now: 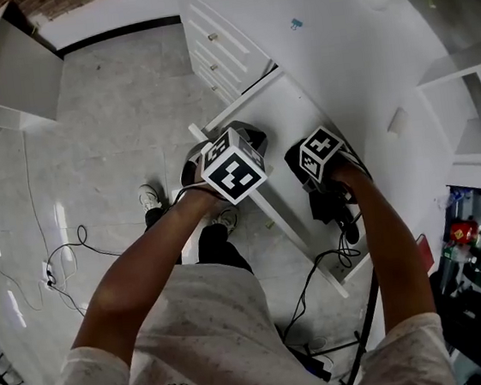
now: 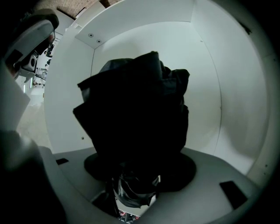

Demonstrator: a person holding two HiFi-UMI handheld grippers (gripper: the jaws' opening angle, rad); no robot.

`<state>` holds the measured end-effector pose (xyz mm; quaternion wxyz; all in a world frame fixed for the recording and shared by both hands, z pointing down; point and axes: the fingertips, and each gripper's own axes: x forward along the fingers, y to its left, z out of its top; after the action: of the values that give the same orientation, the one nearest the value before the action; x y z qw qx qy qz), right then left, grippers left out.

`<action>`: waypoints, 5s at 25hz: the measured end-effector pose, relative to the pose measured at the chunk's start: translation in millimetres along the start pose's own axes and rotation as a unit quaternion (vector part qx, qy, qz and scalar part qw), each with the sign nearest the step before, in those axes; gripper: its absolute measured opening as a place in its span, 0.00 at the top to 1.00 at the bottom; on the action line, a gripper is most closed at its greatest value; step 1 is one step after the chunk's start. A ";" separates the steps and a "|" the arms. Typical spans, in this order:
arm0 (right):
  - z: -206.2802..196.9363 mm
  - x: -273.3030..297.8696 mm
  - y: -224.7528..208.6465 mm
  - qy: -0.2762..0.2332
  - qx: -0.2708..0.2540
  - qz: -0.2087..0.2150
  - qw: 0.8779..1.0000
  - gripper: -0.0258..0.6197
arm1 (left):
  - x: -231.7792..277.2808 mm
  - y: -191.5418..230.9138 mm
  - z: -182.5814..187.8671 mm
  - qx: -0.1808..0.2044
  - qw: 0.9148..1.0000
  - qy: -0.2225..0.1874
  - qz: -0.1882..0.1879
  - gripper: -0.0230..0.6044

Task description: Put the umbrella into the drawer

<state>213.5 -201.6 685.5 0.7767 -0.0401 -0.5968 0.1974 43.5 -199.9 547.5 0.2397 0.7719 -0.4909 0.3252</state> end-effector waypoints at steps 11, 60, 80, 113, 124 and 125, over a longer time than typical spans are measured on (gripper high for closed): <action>3.1 4.5 -0.4 -0.034 0.005 -0.012 0.999 0.56 | 3.3 -12.9 1.0 0.001 1.000 0.003 0.001 0.97; 6.2 5.3 -1.2 -0.132 0.025 -0.070 0.988 0.55 | -15.9 -22.6 -0.6 -0.012 1.000 0.004 0.004 0.97; -9.5 -31.9 8.8 -0.175 0.098 -0.097 0.975 0.55 | -37.9 -14.2 16.0 -0.018 0.998 -0.029 -0.054 0.97; 44.4 -260.4 46.3 -0.513 0.272 -0.186 0.793 0.65 | -89.4 73.1 132.5 0.011 0.987 -0.149 -0.061 0.97; 15.5 -327.1 62.9 -0.603 0.314 -0.255 0.687 0.70 | -132.4 82.2 180.1 0.004 0.970 -0.237 -0.048 0.97; 13.6 -330.9 64.7 -0.606 0.311 -0.259 0.685 0.70 | -135.4 81.1 181.7 0.005 0.970 -0.240 -0.047 0.97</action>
<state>114.5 -261.9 368.6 0.2339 0.4884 -0.8283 0.1439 -23.6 -276.3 329.3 0.1261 0.8507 -0.4957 0.1209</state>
